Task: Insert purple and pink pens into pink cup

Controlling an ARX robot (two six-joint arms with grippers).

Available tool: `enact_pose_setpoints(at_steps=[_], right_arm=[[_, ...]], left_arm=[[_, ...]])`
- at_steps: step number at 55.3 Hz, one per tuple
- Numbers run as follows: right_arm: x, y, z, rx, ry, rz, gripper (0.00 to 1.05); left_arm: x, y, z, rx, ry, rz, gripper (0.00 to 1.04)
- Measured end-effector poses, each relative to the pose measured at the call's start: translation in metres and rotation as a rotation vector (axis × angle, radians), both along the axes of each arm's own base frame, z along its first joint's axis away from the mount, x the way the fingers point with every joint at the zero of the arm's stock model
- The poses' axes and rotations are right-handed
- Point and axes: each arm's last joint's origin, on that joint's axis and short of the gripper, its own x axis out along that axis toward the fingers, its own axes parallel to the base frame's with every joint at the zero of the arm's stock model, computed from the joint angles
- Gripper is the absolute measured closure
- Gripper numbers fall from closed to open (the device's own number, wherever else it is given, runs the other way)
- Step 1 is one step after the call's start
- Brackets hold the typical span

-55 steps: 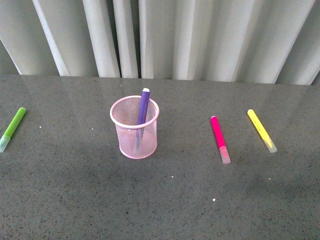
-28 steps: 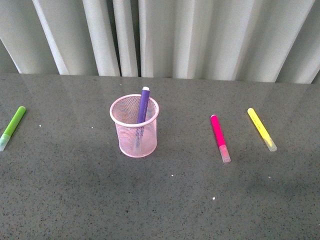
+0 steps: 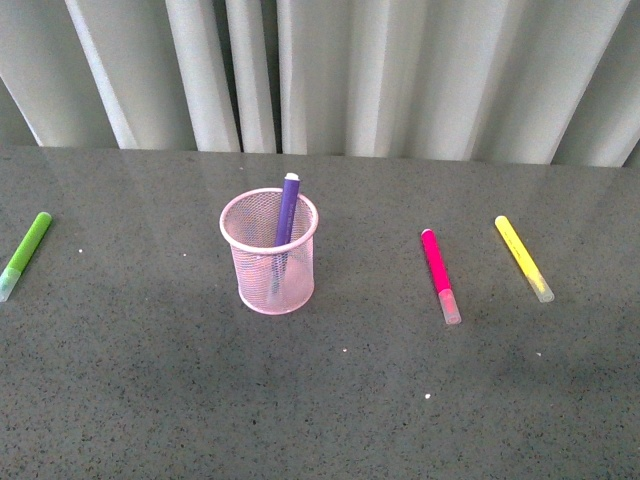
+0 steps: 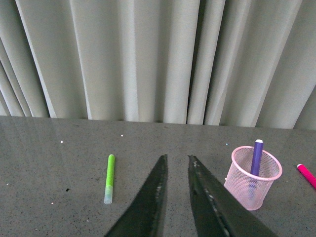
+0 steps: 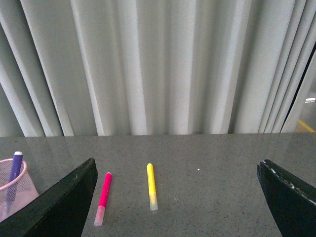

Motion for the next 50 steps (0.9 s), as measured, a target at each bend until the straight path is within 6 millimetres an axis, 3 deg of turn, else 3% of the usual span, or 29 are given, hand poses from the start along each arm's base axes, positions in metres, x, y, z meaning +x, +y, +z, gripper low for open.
enact_pose_setpoints(at_steps=[13, 18, 22, 27, 31, 34, 39, 50], right_arm=[[0.000, 0.000, 0.000, 0.002, 0.009, -0.011, 0.07], [0.006, -0.002, -0.002, 0.025, 0.286, -0.154, 0.07], [0.019, -0.003, -0.002, 0.025, 0.379, -0.154, 0.07], [0.050, -0.006, 0.004, 0.041, 0.400, -0.131, 0.07], [0.077, -0.007, 0.009, 0.048, 0.395, -0.137, 0.07], [0.113, -0.006, 0.011, 0.059, 0.424, -0.125, 0.07], [0.168, 0.004, -0.006, 0.063, 0.555, -0.060, 0.07], [0.232, 0.031, -0.040, 0.094, 0.764, -0.012, 0.07]], left_arm=[[0.000, 0.000, 0.000, 0.000, 0.000, 0.000, 0.48], [0.000, 0.000, 0.000, 0.000, 0.000, 0.001, 0.32], [0.000, 0.000, 0.000, 0.000, -0.001, 0.000, 0.21], [0.000, 0.000, 0.000, 0.000, 0.000, 0.000, 0.06], [0.000, 0.000, 0.000, 0.002, -0.001, 0.000, 0.07], [0.000, 0.000, 0.000, 0.002, -0.001, 0.001, 0.07], [0.000, 0.000, 0.000, 0.002, -0.001, 0.000, 0.07], [0.000, 0.000, 0.000, 0.002, -0.001, 0.000, 0.07]])
